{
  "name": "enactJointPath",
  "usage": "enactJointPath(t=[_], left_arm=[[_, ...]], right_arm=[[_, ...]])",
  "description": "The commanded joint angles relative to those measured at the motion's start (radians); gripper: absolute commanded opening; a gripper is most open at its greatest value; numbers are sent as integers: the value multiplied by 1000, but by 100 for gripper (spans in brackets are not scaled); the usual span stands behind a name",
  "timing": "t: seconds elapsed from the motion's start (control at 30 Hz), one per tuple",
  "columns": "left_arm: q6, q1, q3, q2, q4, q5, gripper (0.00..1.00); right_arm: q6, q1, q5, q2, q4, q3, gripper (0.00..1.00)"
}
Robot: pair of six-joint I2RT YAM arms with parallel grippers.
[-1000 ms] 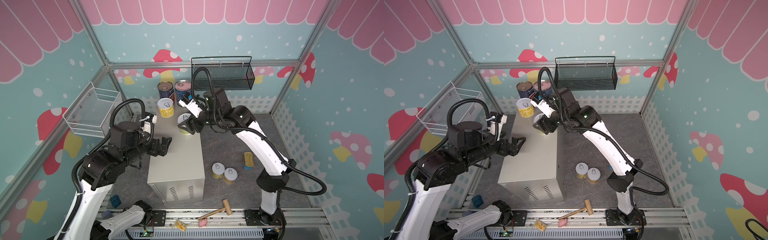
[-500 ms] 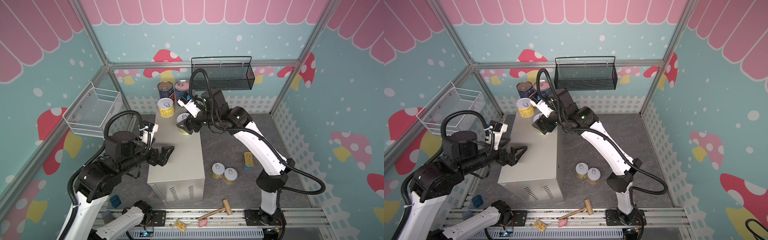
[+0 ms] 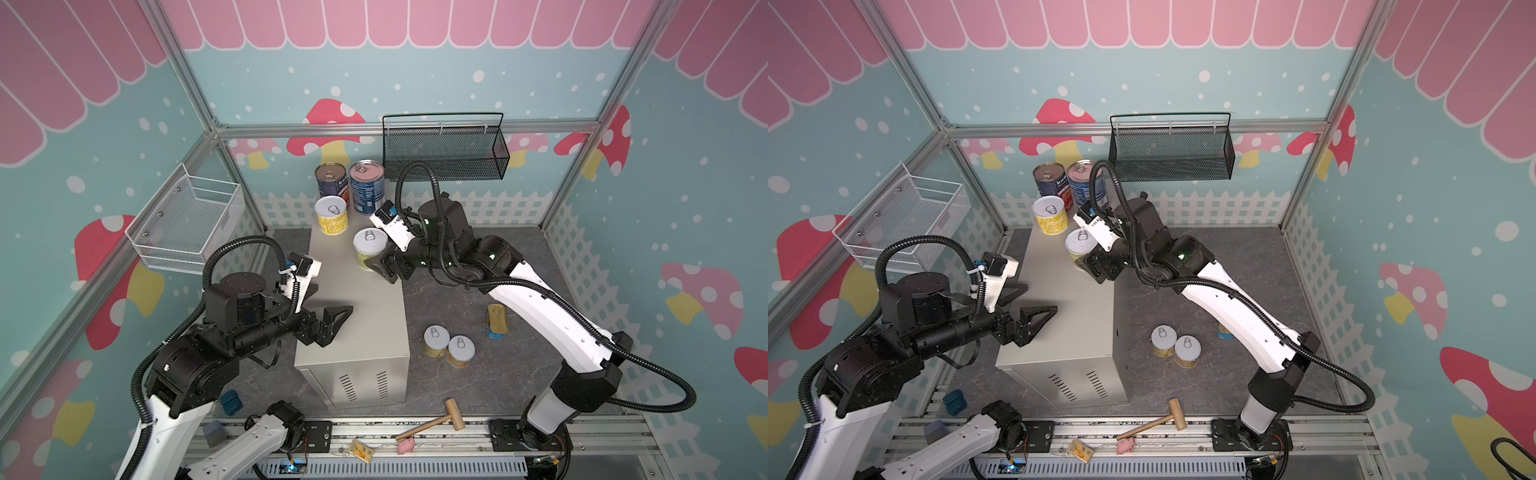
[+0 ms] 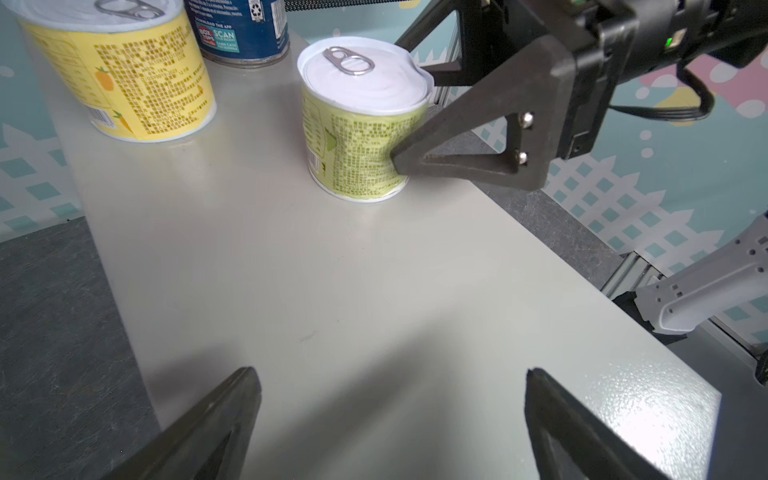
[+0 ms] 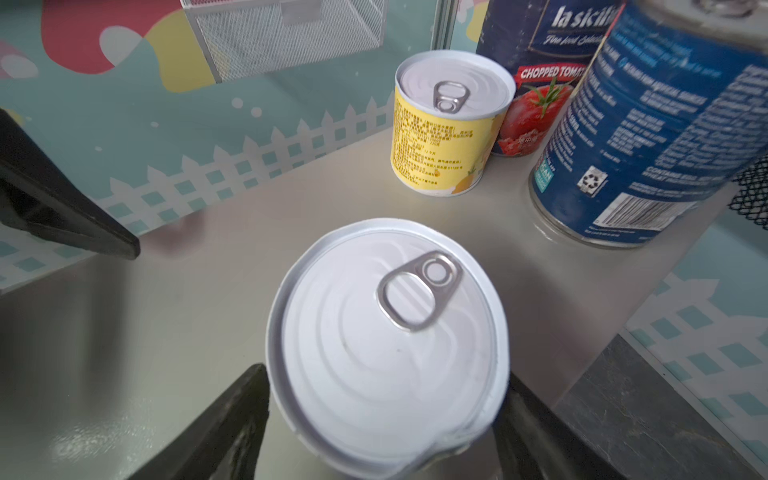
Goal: Place and organize the canned foods onto the counter
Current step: 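Move the held can beside the yellow and blue cans with the right gripper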
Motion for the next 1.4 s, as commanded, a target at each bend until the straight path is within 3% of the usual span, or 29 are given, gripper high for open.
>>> enactJointPath(t=[0.0,0.33,0.63,0.9,1.37], left_arm=[[30,-5,-14,-23,20,4,99],[36,-7,-38,-45,39,4,99],[44,-11,-46,-41,46,0,99],[48,-17,-52,-48,47,-15,99],[69,-44,-42,-41,54,-55,99]], right_arm=[[22,8,7,-36,109,-55,81],[58,7,-5,-74,251,-190,80],[87,6,96,-93,369,-296,68],[82,-7,176,-41,422,-288,65],[99,-62,184,71,440,-203,66]])
